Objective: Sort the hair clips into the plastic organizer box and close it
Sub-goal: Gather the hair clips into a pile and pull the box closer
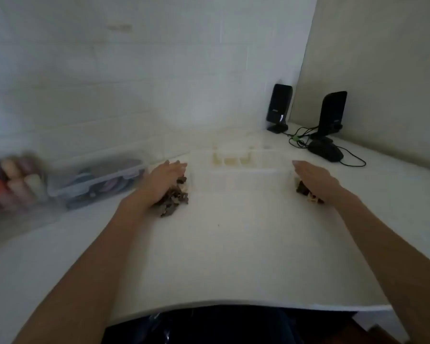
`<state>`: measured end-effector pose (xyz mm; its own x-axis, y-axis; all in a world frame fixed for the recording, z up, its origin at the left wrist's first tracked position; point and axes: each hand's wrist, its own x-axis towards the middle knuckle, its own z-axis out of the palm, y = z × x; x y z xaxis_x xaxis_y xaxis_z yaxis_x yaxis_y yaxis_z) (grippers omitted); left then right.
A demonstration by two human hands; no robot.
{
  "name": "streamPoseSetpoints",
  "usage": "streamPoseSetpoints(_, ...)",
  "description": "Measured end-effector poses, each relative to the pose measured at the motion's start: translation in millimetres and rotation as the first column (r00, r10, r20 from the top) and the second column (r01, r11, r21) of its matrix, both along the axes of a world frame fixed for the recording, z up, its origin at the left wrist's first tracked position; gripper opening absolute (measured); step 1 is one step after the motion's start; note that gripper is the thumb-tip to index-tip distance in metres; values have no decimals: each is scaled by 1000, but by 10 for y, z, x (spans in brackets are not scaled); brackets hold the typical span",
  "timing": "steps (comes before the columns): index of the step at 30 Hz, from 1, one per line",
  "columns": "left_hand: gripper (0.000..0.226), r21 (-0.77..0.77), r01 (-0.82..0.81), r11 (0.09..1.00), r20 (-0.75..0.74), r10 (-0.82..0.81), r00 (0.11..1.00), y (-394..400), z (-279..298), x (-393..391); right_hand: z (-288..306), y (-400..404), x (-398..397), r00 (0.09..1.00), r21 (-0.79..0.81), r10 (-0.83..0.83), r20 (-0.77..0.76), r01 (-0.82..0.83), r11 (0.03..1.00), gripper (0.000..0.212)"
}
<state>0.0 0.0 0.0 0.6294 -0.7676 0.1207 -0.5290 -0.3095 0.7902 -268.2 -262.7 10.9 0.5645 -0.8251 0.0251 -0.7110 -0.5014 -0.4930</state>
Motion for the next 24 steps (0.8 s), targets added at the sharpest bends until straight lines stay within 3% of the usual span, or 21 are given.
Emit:
streamPoseSetpoints(3,27,67,31,997,-45,-28,999,-56,21,8,12,14,70,996,18,60,-69,-59,998,47)
streamPoseSetpoints(8,10,57,11,998,68,-15,998,116,-13,-167,-38,189,-68,976,-54,208,70,-205,977,25)
streamPoseSetpoints(16,19,-18,-109,994,45,110,993,379,-33,-727,-150,630,-358,941,-117,252,226,-230,966,24)
streamPoseSetpoints(20,36,-127,-207,970,5,209,978,313,-72,-1177,-211,927,-307,905,-91,222,362,-203,975,30)
streamPoseSetpoints(24,41,-146,-138,980,-7,138,990,1,-59,-1643,-197,1048,-273,802,45,35,596,-77,996,38)
